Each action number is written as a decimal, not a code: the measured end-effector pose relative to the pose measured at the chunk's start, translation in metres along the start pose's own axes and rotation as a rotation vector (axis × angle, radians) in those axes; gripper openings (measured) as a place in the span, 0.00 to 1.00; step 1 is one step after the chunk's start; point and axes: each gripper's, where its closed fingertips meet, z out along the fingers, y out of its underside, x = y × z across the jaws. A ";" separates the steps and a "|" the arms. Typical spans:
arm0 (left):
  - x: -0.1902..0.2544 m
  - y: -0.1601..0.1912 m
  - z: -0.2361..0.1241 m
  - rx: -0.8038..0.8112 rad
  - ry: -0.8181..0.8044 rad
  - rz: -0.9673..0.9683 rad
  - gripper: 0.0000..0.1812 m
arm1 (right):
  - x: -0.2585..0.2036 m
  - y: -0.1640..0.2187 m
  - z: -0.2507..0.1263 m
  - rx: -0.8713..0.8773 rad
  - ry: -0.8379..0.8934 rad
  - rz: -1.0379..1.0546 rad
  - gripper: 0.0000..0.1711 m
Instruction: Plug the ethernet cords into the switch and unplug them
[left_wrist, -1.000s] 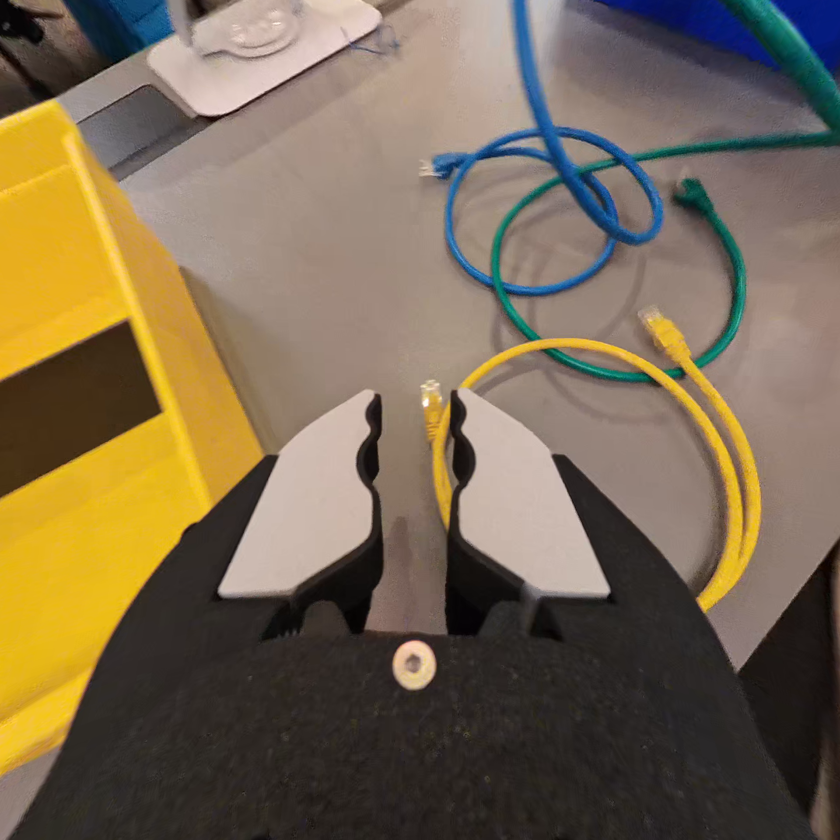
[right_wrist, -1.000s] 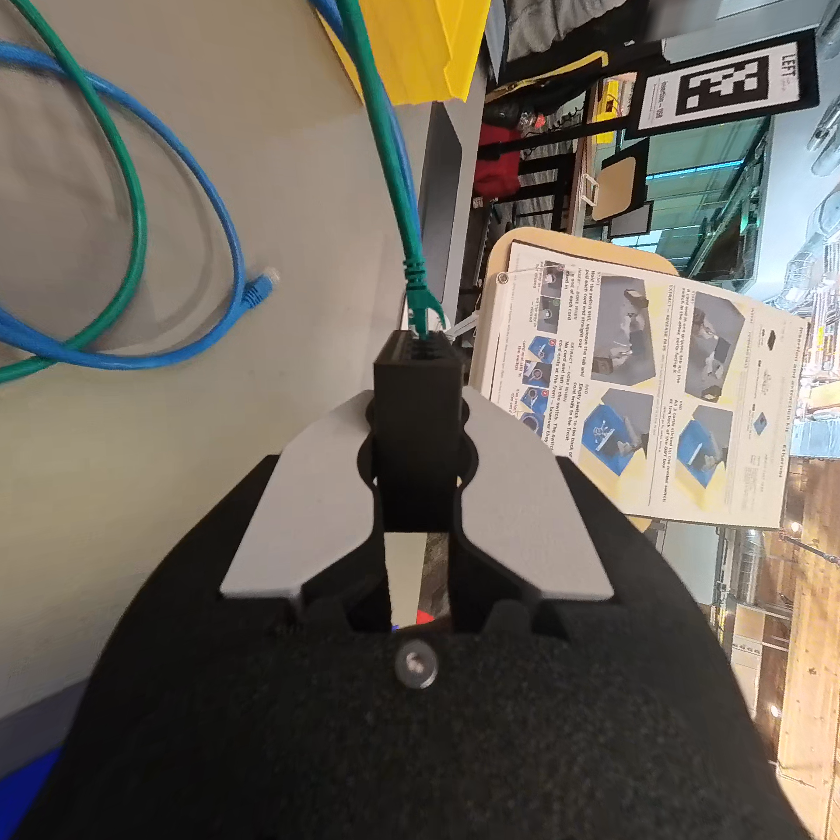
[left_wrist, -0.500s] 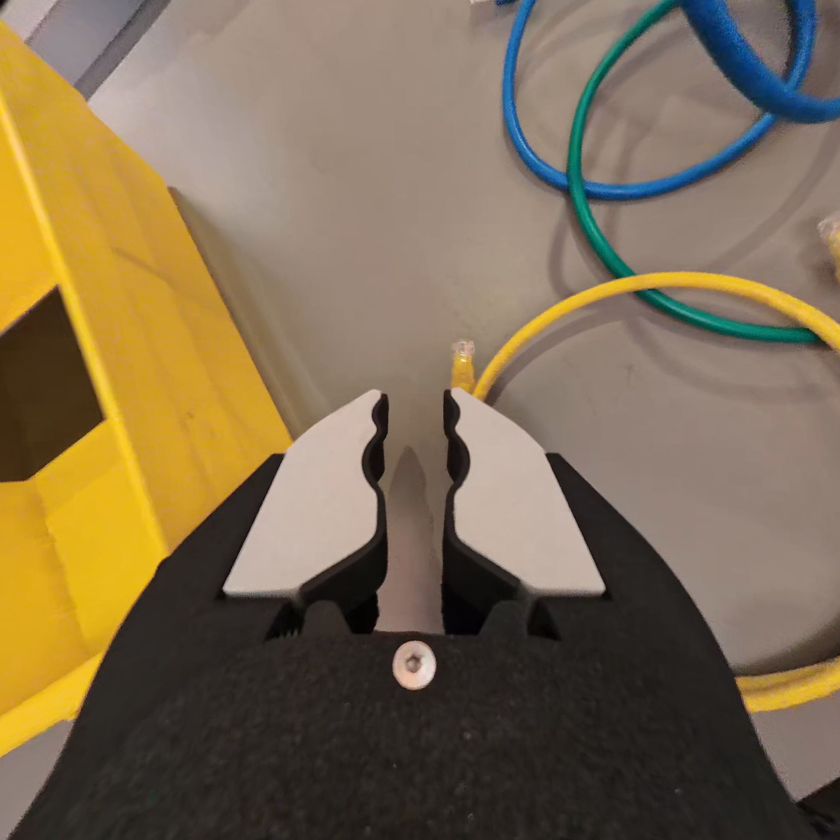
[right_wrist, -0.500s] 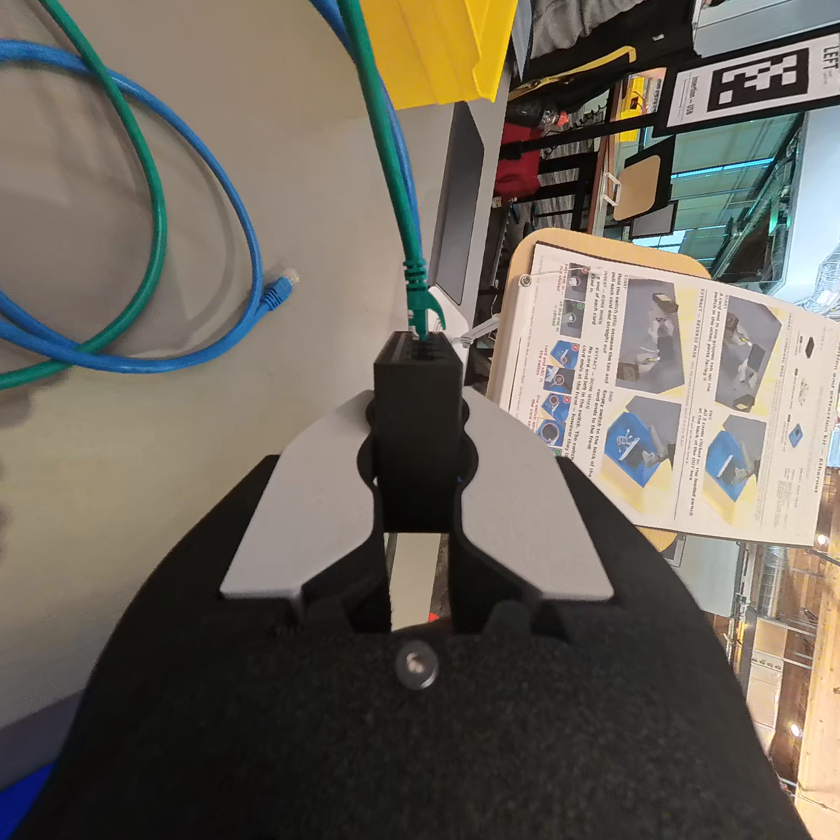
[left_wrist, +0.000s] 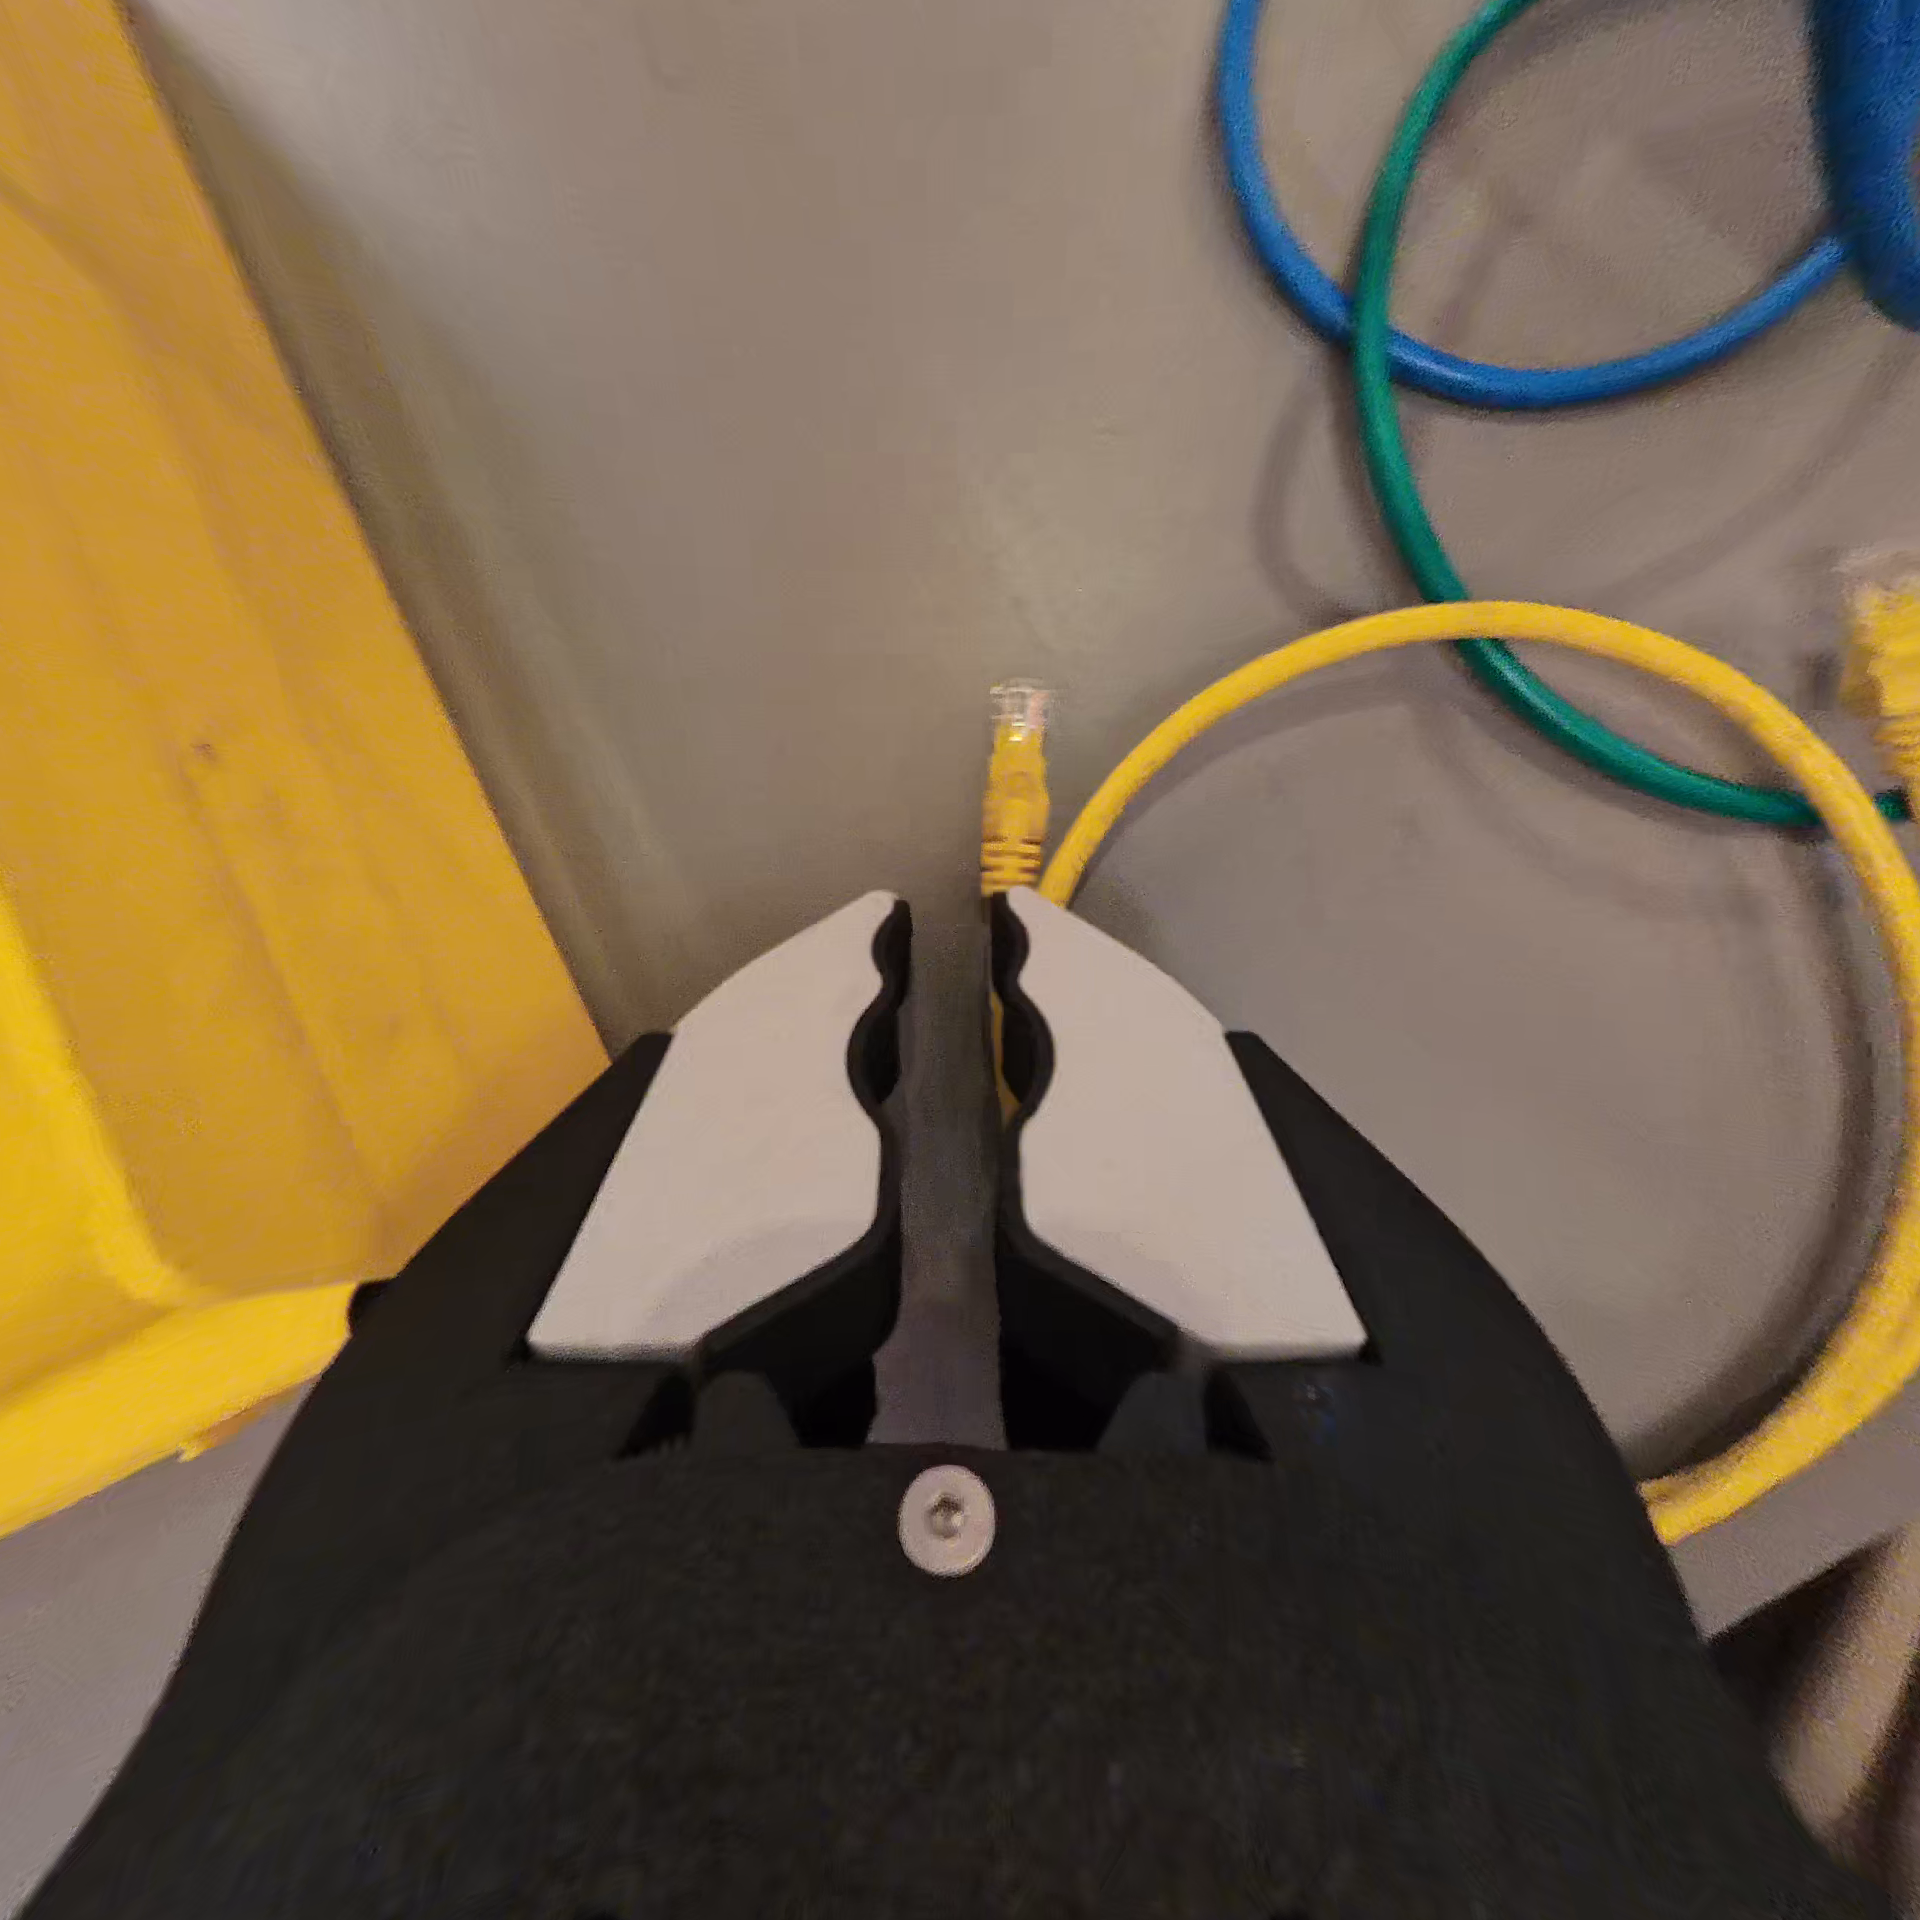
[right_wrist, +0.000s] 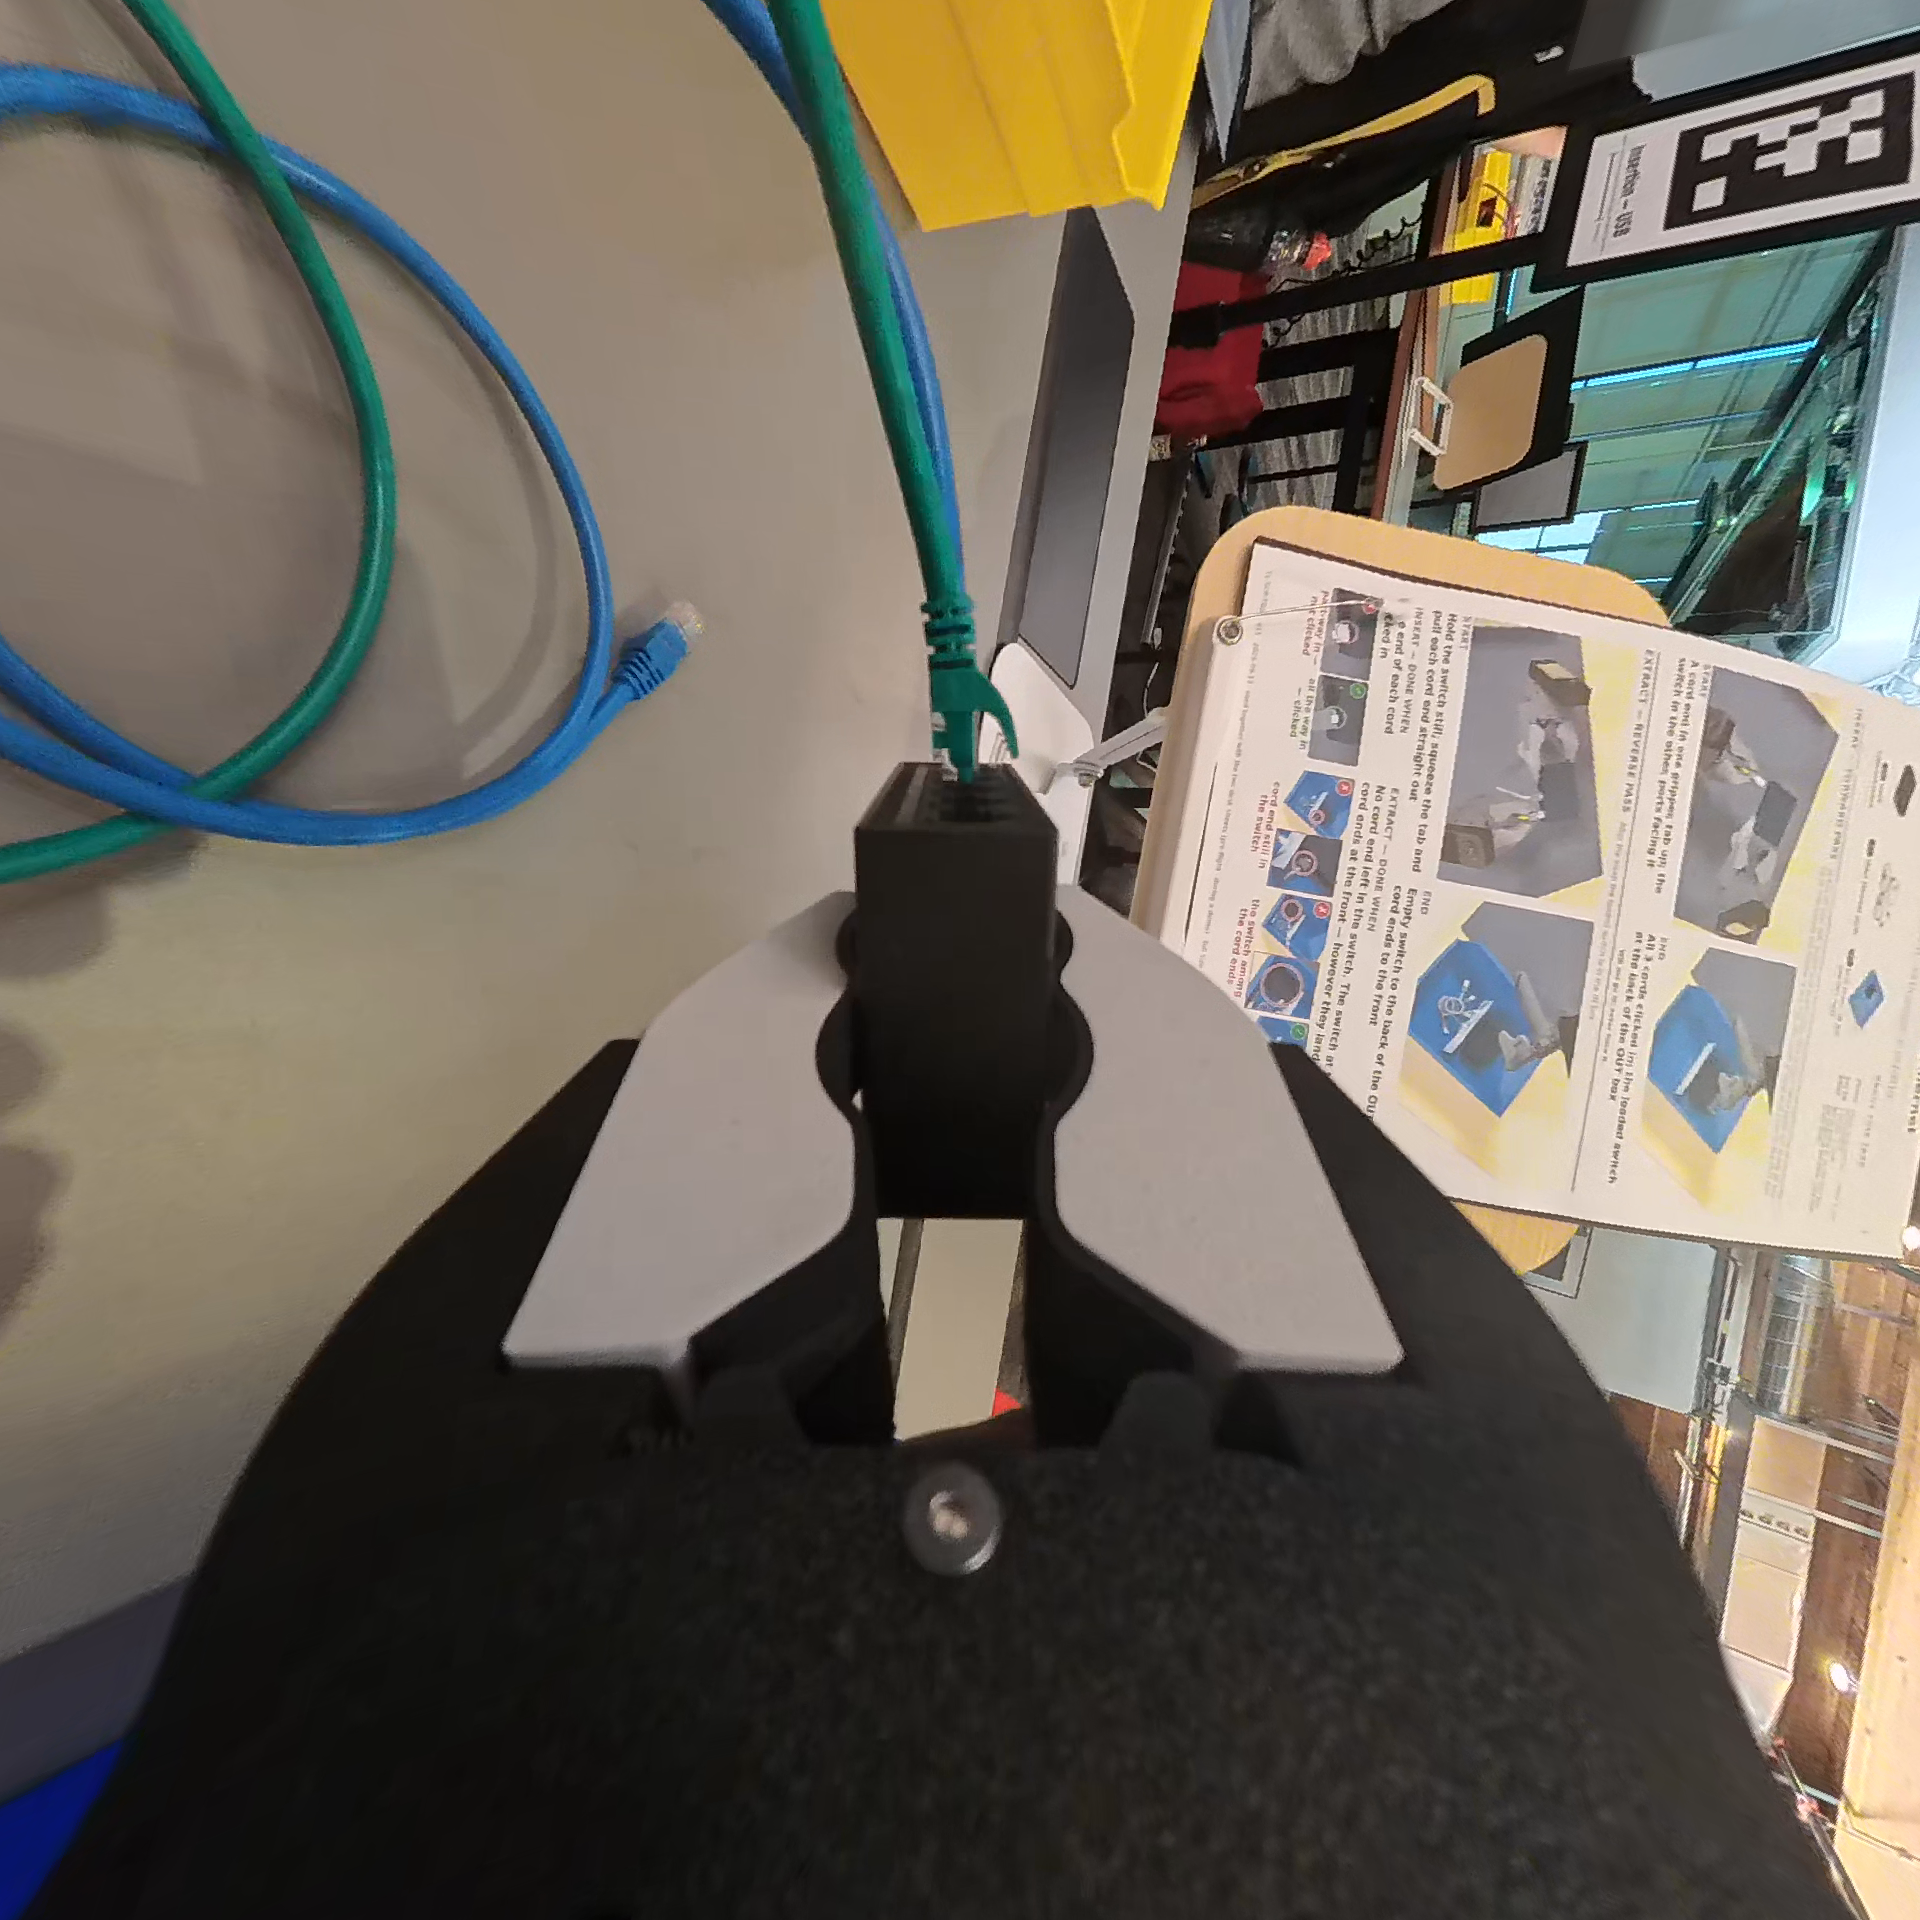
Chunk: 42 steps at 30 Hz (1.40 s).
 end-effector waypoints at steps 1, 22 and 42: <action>0.004 0.000 -0.001 0.008 0.032 0.010 0.08 | 0.000 0.000 0.000 0.001 -0.002 0.002 0.17; -0.001 -0.001 0.000 0.005 -0.052 0.178 0.12 | -0.005 0.000 0.003 -0.009 -0.026 0.002 0.17; -0.004 -0.007 -0.006 0.073 0.013 0.097 0.13 | -0.008 0.003 0.005 -0.016 -0.043 0.011 0.17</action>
